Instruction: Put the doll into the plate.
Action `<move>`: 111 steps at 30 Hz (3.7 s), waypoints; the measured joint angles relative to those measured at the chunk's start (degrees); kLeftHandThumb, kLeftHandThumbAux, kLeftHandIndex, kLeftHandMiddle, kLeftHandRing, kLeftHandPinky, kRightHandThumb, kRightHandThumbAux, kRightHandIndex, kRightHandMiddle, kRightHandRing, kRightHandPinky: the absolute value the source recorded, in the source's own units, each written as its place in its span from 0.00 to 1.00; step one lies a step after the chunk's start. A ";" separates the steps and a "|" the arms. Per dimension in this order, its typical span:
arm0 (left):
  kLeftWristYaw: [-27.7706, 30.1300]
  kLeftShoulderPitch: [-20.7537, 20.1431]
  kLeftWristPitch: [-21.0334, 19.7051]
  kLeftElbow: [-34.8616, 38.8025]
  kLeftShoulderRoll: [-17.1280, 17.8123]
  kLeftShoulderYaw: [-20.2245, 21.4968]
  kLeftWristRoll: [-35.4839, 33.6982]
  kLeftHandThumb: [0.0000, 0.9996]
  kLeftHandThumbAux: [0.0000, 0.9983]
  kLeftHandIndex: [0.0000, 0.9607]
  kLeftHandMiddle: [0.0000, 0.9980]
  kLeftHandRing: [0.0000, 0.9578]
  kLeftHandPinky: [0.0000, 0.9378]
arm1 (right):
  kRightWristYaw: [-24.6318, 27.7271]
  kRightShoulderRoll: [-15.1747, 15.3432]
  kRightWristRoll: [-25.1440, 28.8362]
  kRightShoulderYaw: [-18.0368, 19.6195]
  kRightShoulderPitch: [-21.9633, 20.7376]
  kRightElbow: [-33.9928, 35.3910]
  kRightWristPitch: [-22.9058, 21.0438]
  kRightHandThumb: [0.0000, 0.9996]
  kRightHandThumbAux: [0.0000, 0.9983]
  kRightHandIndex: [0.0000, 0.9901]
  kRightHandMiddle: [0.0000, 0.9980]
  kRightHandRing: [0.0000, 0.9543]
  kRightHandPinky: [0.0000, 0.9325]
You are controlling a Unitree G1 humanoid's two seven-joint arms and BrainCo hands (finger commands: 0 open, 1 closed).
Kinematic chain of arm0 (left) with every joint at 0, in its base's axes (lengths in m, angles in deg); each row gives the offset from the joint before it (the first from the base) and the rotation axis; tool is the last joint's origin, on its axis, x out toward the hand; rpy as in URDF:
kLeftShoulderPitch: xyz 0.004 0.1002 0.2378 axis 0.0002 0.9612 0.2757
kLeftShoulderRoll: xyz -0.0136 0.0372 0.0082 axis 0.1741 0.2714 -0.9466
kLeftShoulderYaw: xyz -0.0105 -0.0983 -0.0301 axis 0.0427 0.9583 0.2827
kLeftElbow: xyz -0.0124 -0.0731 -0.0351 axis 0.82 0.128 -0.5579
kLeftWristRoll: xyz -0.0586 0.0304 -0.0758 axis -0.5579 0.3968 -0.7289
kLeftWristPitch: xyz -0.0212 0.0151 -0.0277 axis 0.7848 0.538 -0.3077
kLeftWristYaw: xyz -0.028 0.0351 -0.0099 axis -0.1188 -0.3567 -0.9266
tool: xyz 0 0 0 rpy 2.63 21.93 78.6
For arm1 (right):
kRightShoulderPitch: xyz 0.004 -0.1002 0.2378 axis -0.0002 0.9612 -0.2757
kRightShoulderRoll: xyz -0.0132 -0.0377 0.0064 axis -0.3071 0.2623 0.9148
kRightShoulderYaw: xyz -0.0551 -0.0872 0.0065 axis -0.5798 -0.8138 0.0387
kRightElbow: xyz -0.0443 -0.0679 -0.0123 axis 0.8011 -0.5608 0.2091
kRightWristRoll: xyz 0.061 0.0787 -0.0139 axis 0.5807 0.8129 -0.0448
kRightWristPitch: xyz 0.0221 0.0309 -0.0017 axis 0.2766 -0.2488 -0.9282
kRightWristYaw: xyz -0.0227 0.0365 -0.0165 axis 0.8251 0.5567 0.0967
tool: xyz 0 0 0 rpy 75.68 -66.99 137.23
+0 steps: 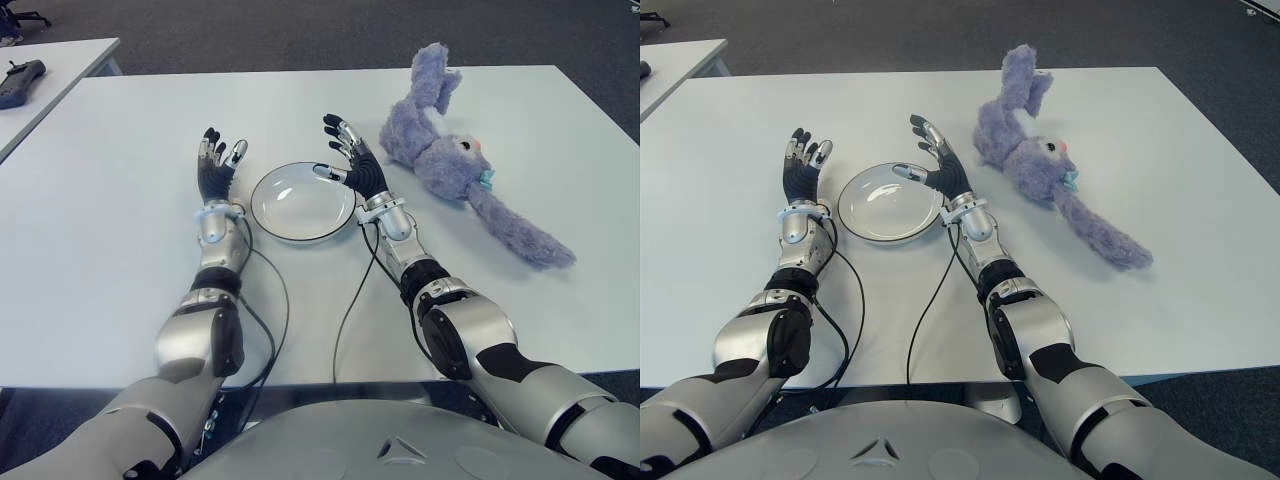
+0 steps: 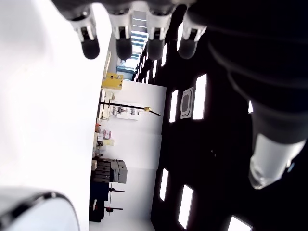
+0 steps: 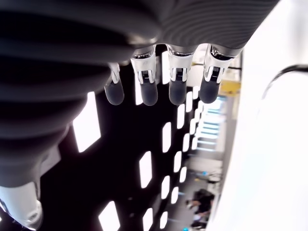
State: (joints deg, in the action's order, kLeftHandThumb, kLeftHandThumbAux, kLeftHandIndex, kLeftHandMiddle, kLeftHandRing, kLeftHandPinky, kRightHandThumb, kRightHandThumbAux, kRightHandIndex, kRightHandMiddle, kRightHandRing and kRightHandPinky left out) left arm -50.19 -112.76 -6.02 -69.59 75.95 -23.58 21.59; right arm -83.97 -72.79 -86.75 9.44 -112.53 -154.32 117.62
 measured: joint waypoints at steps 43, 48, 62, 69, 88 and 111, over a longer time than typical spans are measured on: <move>0.00 -0.17 -0.37 0.00 0.01 0.02 0.00 0.00 0.64 0.00 0.00 0.00 0.00 | 2.30 -0.02 3.63 -1.14 5.85 11.64 9.10 0.07 0.58 0.07 0.08 0.06 0.08; 0.00 -0.24 -0.38 0.00 0.00 -0.02 0.01 0.00 0.64 0.00 0.00 0.00 0.00 | -4.81 2.05 -0.47 -1.04 3.03 8.00 7.83 0.09 0.57 0.04 0.05 0.03 0.01; 0.00 -0.28 -0.38 0.00 0.24 -0.04 0.03 0.00 0.63 0.00 0.00 0.00 0.00 | -25.51 10.17 -12.98 -3.44 -3.44 1.31 1.72 0.18 0.51 0.00 0.00 0.00 0.00; 0.00 -0.28 -0.38 0.00 0.61 -0.04 0.04 0.00 0.63 0.00 0.00 0.00 0.00 | -33.35 12.39 -17.96 -6.23 -5.48 -1.29 -2.27 0.17 0.52 0.01 0.00 0.00 0.00; 0.00 -0.43 -0.38 0.00 0.89 -0.04 0.06 0.00 0.64 0.00 0.00 0.00 0.01 | -37.52 14.00 -22.87 -10.58 -10.07 -7.32 -12.20 0.11 0.45 0.01 0.00 0.00 0.00; 0.00 -0.51 -0.38 -0.01 0.86 -0.02 0.05 0.00 0.62 0.00 0.01 0.00 0.00 | -35.91 15.00 -22.66 -10.33 -12.60 -9.11 -18.06 0.14 0.49 0.02 0.00 0.00 0.00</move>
State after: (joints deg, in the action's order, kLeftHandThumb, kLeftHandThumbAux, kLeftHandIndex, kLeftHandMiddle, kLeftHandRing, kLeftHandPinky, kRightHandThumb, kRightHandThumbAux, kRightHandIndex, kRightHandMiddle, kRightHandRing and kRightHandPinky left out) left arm -50.19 -113.27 -6.39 -69.60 76.81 -23.59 21.64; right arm -119.87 -57.78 -109.41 -0.89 -125.13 -163.43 99.56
